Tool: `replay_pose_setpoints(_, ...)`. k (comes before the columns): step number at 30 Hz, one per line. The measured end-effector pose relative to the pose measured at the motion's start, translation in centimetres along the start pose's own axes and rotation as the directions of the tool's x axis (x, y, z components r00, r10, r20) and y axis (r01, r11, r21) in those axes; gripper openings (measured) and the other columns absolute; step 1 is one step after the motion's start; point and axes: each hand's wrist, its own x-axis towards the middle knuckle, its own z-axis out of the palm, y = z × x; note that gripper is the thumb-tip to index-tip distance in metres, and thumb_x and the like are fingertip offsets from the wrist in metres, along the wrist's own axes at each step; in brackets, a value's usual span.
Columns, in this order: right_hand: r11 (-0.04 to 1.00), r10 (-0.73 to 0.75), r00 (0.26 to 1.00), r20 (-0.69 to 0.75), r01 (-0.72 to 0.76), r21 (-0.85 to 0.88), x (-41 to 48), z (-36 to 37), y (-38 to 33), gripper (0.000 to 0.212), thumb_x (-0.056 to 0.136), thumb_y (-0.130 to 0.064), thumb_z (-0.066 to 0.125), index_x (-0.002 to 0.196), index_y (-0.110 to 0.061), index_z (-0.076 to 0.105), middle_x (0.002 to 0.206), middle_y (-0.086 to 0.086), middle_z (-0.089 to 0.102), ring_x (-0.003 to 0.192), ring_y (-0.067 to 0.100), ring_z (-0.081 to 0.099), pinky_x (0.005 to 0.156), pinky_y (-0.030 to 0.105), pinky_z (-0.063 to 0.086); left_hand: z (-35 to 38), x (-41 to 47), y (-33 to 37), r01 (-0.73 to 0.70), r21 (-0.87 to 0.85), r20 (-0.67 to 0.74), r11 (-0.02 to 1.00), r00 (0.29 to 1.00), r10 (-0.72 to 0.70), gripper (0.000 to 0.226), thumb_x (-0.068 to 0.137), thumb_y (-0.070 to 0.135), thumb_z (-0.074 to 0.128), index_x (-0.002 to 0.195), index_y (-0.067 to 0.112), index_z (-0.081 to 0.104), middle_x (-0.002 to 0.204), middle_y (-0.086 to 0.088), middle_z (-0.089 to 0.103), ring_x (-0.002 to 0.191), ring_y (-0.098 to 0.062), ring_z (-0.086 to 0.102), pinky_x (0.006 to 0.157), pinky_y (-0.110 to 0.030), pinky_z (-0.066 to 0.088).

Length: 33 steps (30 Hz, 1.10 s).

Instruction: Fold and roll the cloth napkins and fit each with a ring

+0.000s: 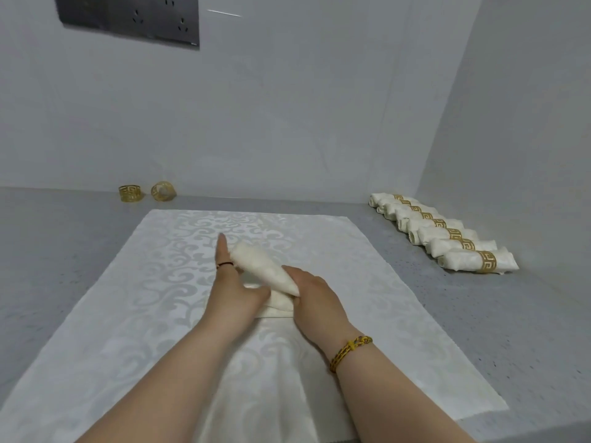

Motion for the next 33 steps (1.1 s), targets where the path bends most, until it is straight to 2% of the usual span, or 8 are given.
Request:
replay_pose_setpoints(6,0.925,-0.154,0.984,0.089,0.175,-0.337,-0.2,-0.2,-0.8,0.058,0.088,-0.001,0.035,0.141,-0.024,0.028,0.14,-0.001,0.041,0.116,0.026,0.041,0.094,0.031,0.028,-3.3,0.8,0.6,-0.183,0.293,0.117,0.938,0.981,0.155,0.063,0.085,-0.003,0.048,0.139,0.026,0.031,0.151,0.004,0.022,0.139,-0.012,0.018,0.103,-0.019,0.019)
replay_pose_setpoints(9,0.896,-0.166,0.979,0.116,0.199,-0.397,-0.2,-0.1,-1.0,0.054,0.089,-0.002,0.034,0.14,-0.02,0.03,0.139,0.002,0.041,0.117,0.028,0.041,0.095,0.034,0.028,-3.7,0.4,0.2,-0.459,0.6,0.376,0.655,0.885,0.276,0.046,0.095,0.03,0.021,0.14,0.026,0.03,0.152,0.007,0.019,0.141,-0.008,0.008,0.109,-0.017,-0.001)
replay_pose_setpoints(11,0.885,-0.164,0.978,0.128,0.204,-0.418,-0.3,-0.1,-1.2,0.05,0.089,-0.002,0.034,0.137,-0.016,0.035,0.136,0.005,0.044,0.115,0.03,0.042,0.094,0.036,0.028,-3.8,-0.4,-0.1,-0.542,0.69,0.497,0.48,0.837,0.23,0.079,0.072,0.044,-0.008,0.141,0.03,0.027,0.15,0.012,0.022,0.141,-0.005,0.009,0.106,-0.019,-0.009)
replay_pose_setpoints(13,0.879,-0.153,0.977,0.147,0.203,-0.432,-0.3,-0.2,-1.2,0.05,0.089,-0.002,0.032,0.137,-0.017,0.035,0.135,0.004,0.045,0.115,0.029,0.041,0.094,0.034,0.028,-4.1,-0.6,-1.0,-0.609,0.752,0.553,0.252,0.791,0.259,0.081,0.067,0.038,-0.001,0.132,0.029,0.046,0.136,0.012,0.047,0.133,-0.006,0.036,0.112,-0.028,0.004)
replay_pose_setpoints(15,0.888,-0.137,0.975,0.177,0.2,-0.414,-0.3,-0.4,-1.2,0.054,0.09,-0.003,0.03,0.141,-0.02,0.028,0.141,0.001,0.04,0.12,0.027,0.038,0.099,0.033,0.026,-4.3,-0.9,-0.8,-0.574,0.795,0.521,0.198,0.812,0.263,0.062,0.072,0.031,0.018,0.113,0.029,0.063,0.114,0.013,0.065,0.111,-0.005,0.058,0.109,-0.033,0.023)
replay_pose_setpoints(19,0.962,-0.097,0.974,0.203,0.145,-0.232,-0.3,-0.6,-0.8,0.059,0.09,0.0,0.03,0.144,-0.023,0.021,0.148,-0.002,0.03,0.132,0.02,0.027,0.107,0.026,0.02,-4.4,-0.9,-3.4,-0.527,0.714,0.46,0.461,0.85,0.258,0.071,0.076,0.038,0.005,0.141,0.024,0.03,0.149,0.012,0.026,0.138,-0.003,0.022,0.102,-0.011,-0.008)
replay_pose_setpoints(25,0.946,-0.096,0.995,0.025,0.084,0.313,-1.7,-2.1,-0.2,0.044,0.085,0.003,0.046,0.122,-0.018,0.054,0.126,-0.014,0.045,0.129,0.001,0.027,0.102,0.007,0.016,-4.4,-0.4,-3.8,-0.471,0.625,0.39,0.623,0.879,0.273,0.053,0.089,0.035,0.022,0.138,0.02,0.036,0.146,0.007,0.034,0.136,-0.004,0.027,0.101,-0.007,-0.005)
replay_pose_setpoints(33,0.972,-0.189,0.965,0.184,0.211,-0.107,-1.5,-1.7,-1.0,0.039,0.087,-0.017,0.055,0.126,-0.021,0.052,0.139,-0.009,0.045,0.136,0.007,0.026,0.109,0.014,-0.002,-5.2,-0.5,-3.8,-0.426,0.549,0.358,0.719,0.897,0.259,0.04,0.094,0.019,0.046,0.134,0.022,0.042,0.143,0.011,0.036,0.134,-0.004,0.029,0.102,-0.004,0.004)
